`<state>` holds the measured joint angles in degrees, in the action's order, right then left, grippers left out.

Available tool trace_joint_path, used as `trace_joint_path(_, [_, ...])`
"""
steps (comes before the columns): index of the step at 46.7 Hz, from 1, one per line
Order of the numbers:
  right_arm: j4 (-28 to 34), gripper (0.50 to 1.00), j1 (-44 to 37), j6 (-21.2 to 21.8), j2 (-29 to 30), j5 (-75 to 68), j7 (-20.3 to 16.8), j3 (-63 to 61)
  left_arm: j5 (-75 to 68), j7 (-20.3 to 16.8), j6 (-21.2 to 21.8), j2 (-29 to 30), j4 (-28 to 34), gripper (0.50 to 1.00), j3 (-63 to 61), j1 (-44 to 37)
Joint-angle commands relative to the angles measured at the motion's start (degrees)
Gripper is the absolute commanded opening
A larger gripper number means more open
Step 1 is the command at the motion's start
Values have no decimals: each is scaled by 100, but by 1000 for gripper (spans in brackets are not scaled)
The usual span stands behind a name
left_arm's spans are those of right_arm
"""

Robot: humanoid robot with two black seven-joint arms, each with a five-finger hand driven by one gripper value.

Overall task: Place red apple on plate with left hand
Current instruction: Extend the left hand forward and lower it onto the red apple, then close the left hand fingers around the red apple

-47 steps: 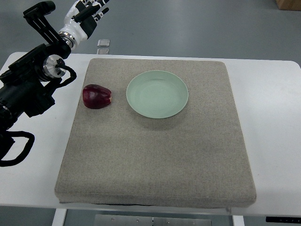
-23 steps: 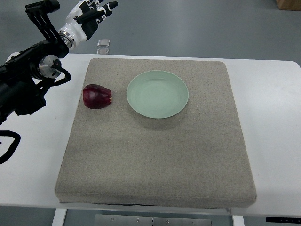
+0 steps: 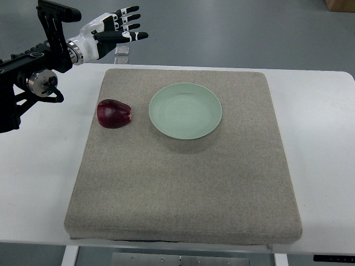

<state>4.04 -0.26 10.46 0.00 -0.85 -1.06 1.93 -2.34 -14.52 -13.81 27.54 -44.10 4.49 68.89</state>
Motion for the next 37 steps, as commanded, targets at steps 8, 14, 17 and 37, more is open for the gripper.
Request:
trace_joint_path(8, [0,932,0,0,0,6,0,0,-1619,37,1,419,-538,990,-343,204])
trace_joint_path(14, [0,932,0,0,0,-3,0,0,-2805,46,-78,718,-872,990,-361,231])
trace_joint_path(17, [0,932,0,0,0,-3,0,0,-3421,46,-104,841,-1022,990,-405,239])
trace_joint_path(37, [0,932,0,0,0,-3,0,0,-5821,11,-298,1149,-1347,988,-502,336])
